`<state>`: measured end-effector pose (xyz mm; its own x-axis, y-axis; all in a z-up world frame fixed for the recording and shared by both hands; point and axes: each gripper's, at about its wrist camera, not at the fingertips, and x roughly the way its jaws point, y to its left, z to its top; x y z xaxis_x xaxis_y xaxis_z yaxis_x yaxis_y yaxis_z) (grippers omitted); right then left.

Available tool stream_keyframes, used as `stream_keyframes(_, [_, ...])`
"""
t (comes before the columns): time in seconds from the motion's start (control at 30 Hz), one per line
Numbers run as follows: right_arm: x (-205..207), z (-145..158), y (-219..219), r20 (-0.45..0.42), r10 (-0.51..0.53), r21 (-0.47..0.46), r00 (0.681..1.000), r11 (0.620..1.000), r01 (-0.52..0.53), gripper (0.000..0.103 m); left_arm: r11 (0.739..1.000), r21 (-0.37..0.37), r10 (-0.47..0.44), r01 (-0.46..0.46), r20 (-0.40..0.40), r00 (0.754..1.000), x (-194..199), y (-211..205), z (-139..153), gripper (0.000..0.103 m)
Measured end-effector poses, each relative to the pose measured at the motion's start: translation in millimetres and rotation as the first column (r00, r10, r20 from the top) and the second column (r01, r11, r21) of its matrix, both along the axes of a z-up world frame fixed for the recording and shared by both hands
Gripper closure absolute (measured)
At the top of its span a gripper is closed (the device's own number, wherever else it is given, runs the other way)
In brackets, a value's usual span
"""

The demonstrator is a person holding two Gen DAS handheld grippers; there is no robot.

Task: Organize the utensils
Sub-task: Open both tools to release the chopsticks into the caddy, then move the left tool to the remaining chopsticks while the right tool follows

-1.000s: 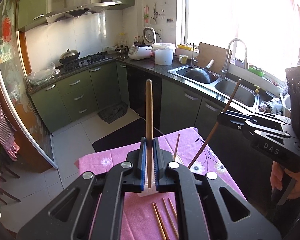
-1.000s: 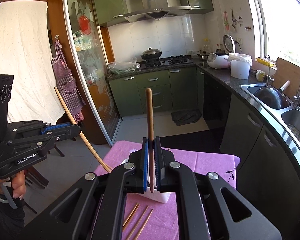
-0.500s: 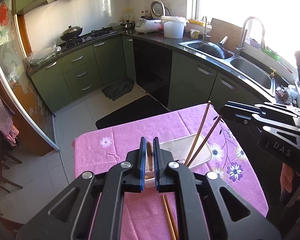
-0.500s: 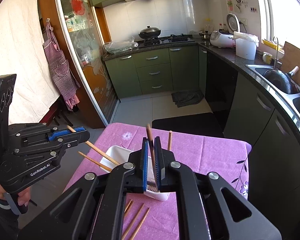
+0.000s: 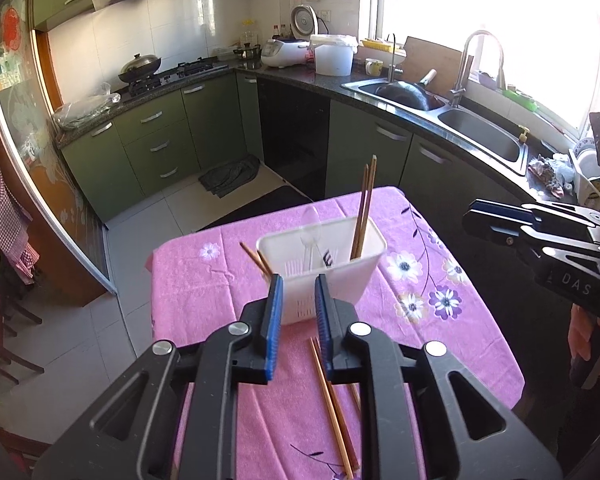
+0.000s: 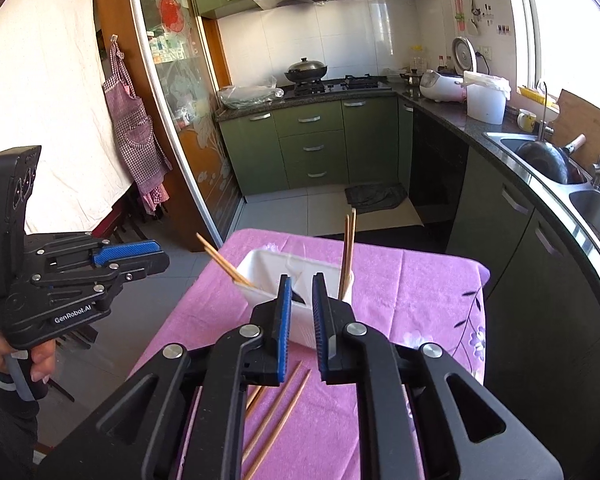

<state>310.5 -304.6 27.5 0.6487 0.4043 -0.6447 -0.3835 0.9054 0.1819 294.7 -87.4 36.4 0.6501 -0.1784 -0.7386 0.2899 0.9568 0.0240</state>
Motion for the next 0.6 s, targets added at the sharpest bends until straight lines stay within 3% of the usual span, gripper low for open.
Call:
stream_keyframes(0.13, [-18,-59,-4,-0.115,-0.002,-0.042,0.993,0.999,-0.003,0.084,1.000,-0.002,-0.006,0.005,-0.098,0.995,-17,0,-50,0.087])
stream_keyframes(0.33, [-30,-141,-8,-0.259,-0.027,-0.088,0.965,0.996,0.004,0.084,1.000,-0.011,-0.003,0.000,-0.246,0.969,-20,-8,-130,0.087])
stream_keyframes(0.6, [-32,-173,-11,-0.315,-0.035,-0.092,0.948,0.996,0.006,0.082,0.999,0.023,0.039,-0.033,-0.353,0.935,6,-24,-187,0.088])
